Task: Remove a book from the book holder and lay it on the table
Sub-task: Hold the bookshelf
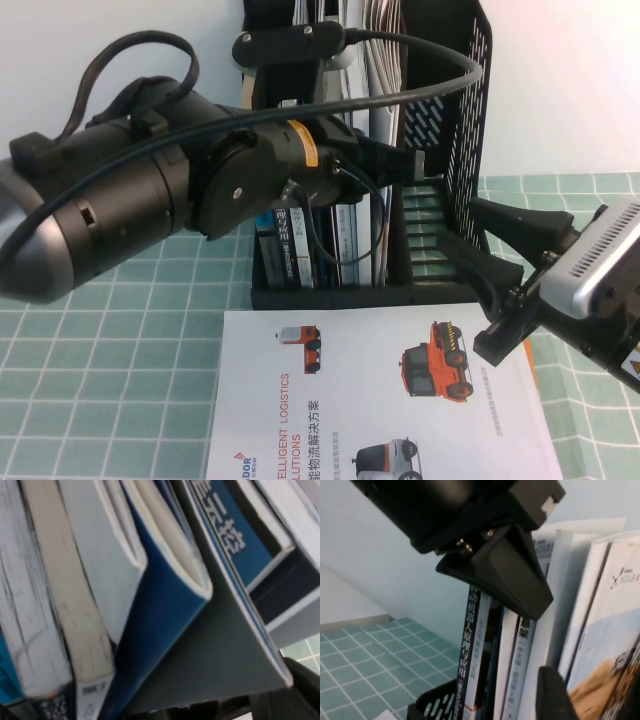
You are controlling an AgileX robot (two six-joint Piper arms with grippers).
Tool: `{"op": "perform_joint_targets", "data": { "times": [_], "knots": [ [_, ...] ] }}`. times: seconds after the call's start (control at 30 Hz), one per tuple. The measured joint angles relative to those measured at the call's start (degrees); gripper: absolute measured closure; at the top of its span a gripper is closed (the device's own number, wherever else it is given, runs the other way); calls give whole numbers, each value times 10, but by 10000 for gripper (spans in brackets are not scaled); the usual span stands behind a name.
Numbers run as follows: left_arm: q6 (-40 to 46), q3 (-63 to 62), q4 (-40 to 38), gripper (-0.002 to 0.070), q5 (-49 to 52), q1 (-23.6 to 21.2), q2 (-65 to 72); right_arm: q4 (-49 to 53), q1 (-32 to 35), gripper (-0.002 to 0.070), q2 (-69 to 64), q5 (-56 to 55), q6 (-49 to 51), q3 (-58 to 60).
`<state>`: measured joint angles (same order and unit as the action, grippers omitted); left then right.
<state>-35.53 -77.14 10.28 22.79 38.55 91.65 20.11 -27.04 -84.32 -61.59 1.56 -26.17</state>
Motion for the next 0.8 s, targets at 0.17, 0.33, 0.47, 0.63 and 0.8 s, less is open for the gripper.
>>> {"op": "perform_joint_targets", "data": {
  "times": [0.17, 0.33, 0.47, 0.63, 0.8],
  "knots": [
    [-10, 0, 0, 678, -2, 19, -4, -22, -2, 341, -11, -1, -4, -4],
    [-11, 0, 1, 678, -40, 42, -7, -36, -2, 341, -11, 0, -19, -5],
    [-12, 0, 7, 678, -59, 31, 1, -38, -2, 341, -11, 0, -21, -5],
    [-21, -1, 7, 678, -38, 3, 19, -40, -2, 341, -11, 0, -23, -5],
    [-23, -1, 7, 678, -21, -5, 20, -34, -2, 340, -17, 0, -25, -15]
  ]
}}
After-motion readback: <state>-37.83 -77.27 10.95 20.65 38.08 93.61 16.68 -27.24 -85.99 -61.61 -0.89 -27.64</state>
